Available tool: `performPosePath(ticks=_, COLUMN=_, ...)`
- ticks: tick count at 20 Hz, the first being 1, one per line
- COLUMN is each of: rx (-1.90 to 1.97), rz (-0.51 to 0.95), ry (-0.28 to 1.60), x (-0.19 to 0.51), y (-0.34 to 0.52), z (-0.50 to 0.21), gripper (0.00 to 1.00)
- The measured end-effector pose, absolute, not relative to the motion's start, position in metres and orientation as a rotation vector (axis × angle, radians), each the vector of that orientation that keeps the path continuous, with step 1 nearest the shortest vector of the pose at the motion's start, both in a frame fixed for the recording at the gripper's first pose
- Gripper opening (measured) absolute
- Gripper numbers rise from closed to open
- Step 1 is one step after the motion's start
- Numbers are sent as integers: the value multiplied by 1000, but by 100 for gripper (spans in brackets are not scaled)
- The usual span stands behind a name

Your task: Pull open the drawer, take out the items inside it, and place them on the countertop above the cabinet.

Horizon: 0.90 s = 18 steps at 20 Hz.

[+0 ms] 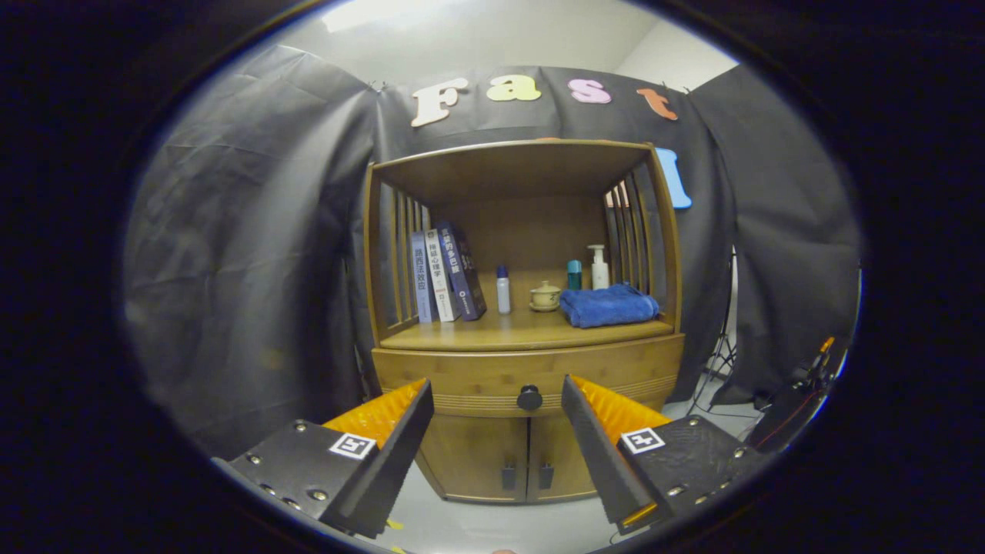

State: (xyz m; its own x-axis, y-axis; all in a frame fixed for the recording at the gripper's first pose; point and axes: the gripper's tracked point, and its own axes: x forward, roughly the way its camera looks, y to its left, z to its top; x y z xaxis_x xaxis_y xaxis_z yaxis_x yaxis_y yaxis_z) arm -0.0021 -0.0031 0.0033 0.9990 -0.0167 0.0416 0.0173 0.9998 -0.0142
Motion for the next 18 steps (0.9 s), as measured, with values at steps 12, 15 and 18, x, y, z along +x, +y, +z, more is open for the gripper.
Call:
performPosePath(ticks=12, rx=-17, rz=-46, ry=-57, x=17, y=-21, z=2, gripper=100)
performPosePath(ticks=15, rx=-26, rz=-57, ry=-44, x=43, y=-26, z=0, gripper=100)
performPosePath(ticks=18, rx=21, rz=-41, ry=8, x=79, y=-24, z=-21, gripper=100)
